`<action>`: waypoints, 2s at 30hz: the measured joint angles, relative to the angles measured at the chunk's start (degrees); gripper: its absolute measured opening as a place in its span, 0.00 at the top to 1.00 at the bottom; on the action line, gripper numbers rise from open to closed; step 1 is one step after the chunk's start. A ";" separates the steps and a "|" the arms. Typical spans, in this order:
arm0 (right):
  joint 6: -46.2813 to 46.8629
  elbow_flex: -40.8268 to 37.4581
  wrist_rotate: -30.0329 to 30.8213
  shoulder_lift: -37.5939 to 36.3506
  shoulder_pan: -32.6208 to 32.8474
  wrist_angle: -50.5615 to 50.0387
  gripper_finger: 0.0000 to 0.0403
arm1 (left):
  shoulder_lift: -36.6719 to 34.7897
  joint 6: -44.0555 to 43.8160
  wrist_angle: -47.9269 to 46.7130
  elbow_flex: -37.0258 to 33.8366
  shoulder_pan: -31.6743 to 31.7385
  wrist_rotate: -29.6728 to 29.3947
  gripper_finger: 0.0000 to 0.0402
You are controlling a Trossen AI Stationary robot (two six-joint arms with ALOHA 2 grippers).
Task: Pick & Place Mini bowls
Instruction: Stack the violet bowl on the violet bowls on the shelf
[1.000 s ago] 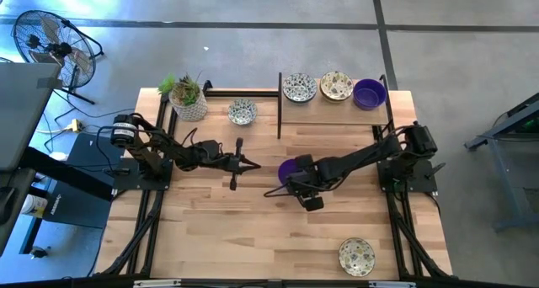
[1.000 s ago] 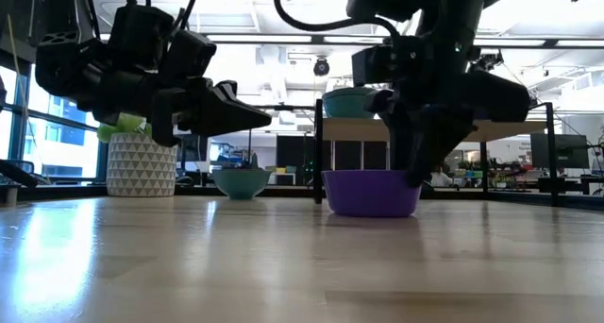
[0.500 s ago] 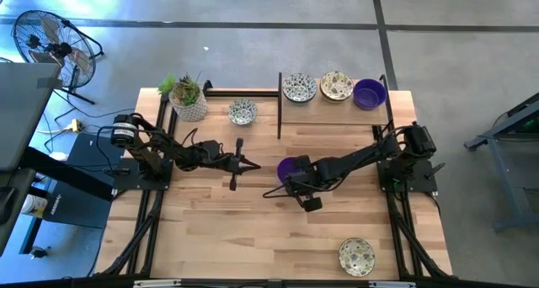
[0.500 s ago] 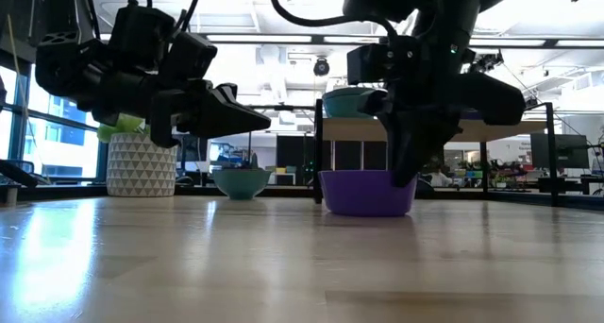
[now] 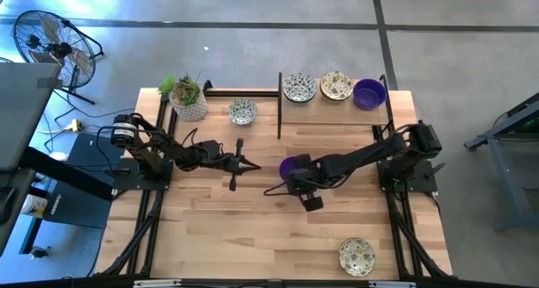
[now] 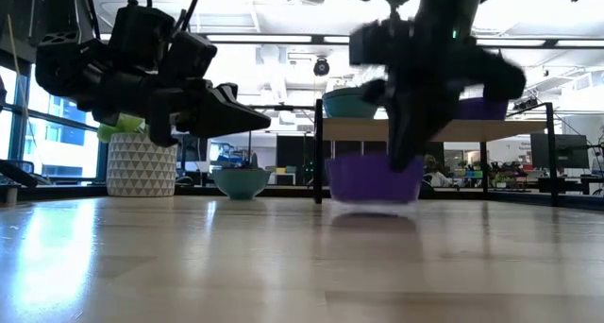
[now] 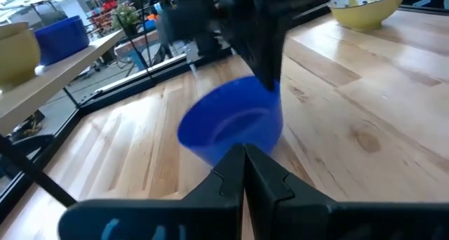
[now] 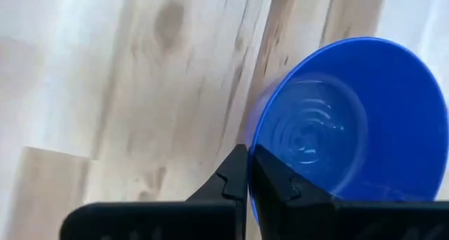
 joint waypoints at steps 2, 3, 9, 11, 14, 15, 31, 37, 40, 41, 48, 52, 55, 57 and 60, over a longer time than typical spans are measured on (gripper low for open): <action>0.95 0.98 -0.23 -2.01 0.34 -1.34 0.99 | 0.00 0.00 0.02 0.00 -0.04 0.04 1.00; 1.36 1.65 -0.26 -3.31 0.48 -2.52 0.99 | 0.00 0.00 0.02 0.00 -0.05 0.04 1.00; 4.19 8.53 1.08 -11.66 0.84 -12.09 0.99 | 0.00 -0.12 0.00 0.00 -0.07 0.06 1.00; 5.58 12.11 3.00 -14.13 0.50 -16.24 0.99 | 0.00 -0.22 0.20 0.00 -0.07 0.08 1.00; 7.73 17.97 7.03 -17.11 -0.96 -23.51 0.99 | 0.00 -0.46 0.19 0.00 -0.09 0.11 1.00; 8.16 19.88 8.56 -17.84 -1.79 -26.14 0.99 | 0.00 -0.63 0.26 0.00 -0.09 0.11 1.00; 7.69 30.61 12.82 -24.13 -34.26 -52.55 0.99 | 0.00 -0.18 -0.04 0.00 -1.25 0.03 1.00; 0.52 30.59 7.81 -23.61 -46.01 -52.56 0.99 | 0.00 0.44 0.15 0.00 -1.55 -0.44 1.00; -2.43 30.59 5.19 -22.95 -50.65 -52.56 0.99 | 0.00 0.44 0.17 0.00 -1.57 -0.46 1.00; -3.35 30.59 4.33 -22.79 -52.00 -52.56 0.99 | 0.00 0.44 0.09 0.00 -1.57 -0.46 1.00; -7.35 25.78 -0.18 -22.72 -58.93 -50.30 1.00 | 0.00 0.44 0.01 0.00 -1.57 -0.46 1.00; -9.92 19.95 -2.51 -22.69 -60.59 -46.34 0.98 | 0.00 0.44 -0.04 0.00 -1.57 -0.46 1.00; -11.36 17.78 -3.23 -22.67 -61.51 -43.73 0.98 | 0.00 0.44 -0.04 0.00 -1.57 -0.48 1.00; -11.60 17.37 -3.23 -22.67 -62.06 -43.03 0.99 | 0.00 0.44 -0.02 0.00 -1.57 -0.55 1.00; -12.08 17.37 -3.43 -22.68 -62.89 -43.38 0.99 | 0.00 0.46 0.01 0.00 -1.49 -0.66 1.00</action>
